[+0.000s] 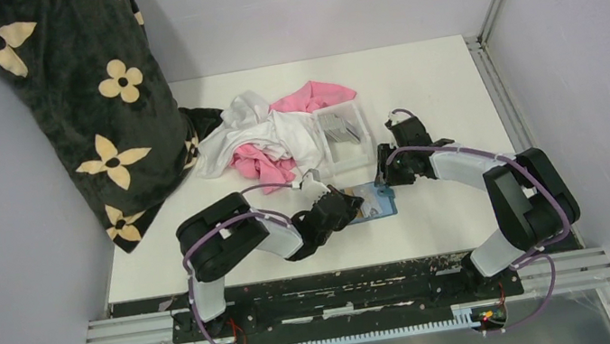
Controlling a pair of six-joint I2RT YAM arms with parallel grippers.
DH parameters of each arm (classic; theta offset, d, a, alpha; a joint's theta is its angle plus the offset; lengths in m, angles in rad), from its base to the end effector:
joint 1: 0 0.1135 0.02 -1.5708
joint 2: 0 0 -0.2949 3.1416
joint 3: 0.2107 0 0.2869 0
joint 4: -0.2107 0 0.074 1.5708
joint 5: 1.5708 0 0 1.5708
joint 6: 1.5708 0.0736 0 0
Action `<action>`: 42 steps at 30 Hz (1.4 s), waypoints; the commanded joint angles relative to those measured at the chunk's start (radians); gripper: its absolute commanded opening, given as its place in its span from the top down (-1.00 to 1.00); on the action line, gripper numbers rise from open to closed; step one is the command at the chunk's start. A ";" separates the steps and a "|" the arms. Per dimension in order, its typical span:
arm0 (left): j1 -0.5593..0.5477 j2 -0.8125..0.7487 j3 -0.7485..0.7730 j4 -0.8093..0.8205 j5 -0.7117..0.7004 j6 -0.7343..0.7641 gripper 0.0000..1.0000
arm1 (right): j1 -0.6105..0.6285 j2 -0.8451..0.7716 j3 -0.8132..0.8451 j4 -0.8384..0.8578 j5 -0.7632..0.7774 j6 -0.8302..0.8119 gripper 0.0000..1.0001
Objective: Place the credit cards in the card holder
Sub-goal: Insert the credit card into the card holder.
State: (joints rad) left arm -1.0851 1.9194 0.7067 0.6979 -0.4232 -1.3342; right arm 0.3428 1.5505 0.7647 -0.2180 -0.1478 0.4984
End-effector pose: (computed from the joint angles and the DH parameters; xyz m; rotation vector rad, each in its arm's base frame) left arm 0.2126 -0.3379 0.0795 -0.5453 2.1431 -1.0306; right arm 0.3106 0.1223 0.1285 0.1484 2.6366 0.4925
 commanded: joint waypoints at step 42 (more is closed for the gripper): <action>-0.004 -0.221 -0.029 -0.235 -0.079 0.215 0.12 | 0.008 0.019 0.014 0.010 -0.039 -0.020 0.00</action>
State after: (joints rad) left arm -1.0859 1.7588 0.6865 0.4679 -0.4431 -1.1923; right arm 0.3447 1.5608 0.7704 -0.2031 -0.1795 0.4889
